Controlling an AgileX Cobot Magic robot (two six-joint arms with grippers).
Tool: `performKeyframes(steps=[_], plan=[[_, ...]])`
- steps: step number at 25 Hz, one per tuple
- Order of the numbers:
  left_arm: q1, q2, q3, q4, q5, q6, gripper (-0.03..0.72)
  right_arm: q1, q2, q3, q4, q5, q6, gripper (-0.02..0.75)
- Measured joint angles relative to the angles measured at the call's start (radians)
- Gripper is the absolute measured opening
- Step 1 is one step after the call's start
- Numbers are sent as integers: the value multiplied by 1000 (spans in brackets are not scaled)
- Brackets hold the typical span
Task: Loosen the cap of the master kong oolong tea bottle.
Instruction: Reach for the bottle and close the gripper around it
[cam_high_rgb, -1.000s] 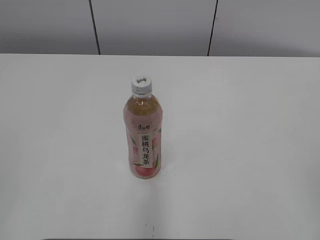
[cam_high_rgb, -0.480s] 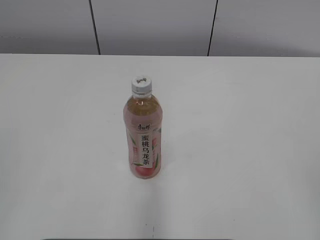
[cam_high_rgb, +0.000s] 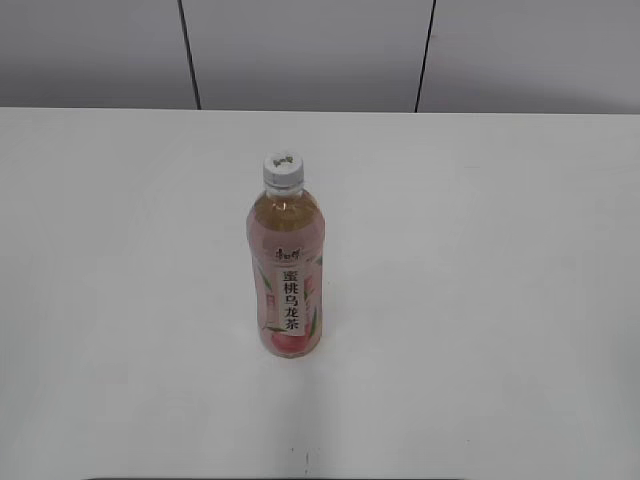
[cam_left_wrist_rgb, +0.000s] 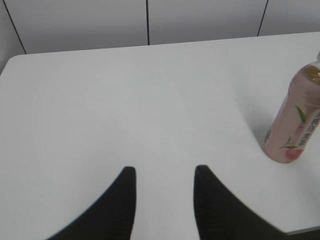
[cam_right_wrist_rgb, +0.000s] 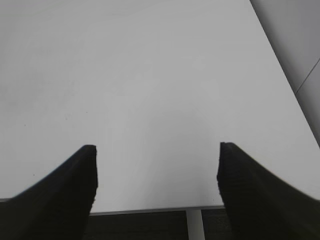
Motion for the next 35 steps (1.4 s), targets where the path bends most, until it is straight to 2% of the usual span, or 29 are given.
performKeyframes(steps=[12, 21, 28, 35], plan=[[0, 64, -13, -10, -51, 0, 241, 0, 0, 0, 0, 0, 0, 565], [0, 296, 31, -18, -525, 0, 241, 0, 0, 0, 0, 0, 0, 565], [0, 655, 79, -20, -910, 0, 241, 0, 0, 0, 0, 0, 0, 565], [0, 1033, 79, -81, -1336, 0, 241, 0, 0, 0, 0, 0, 0, 565]])
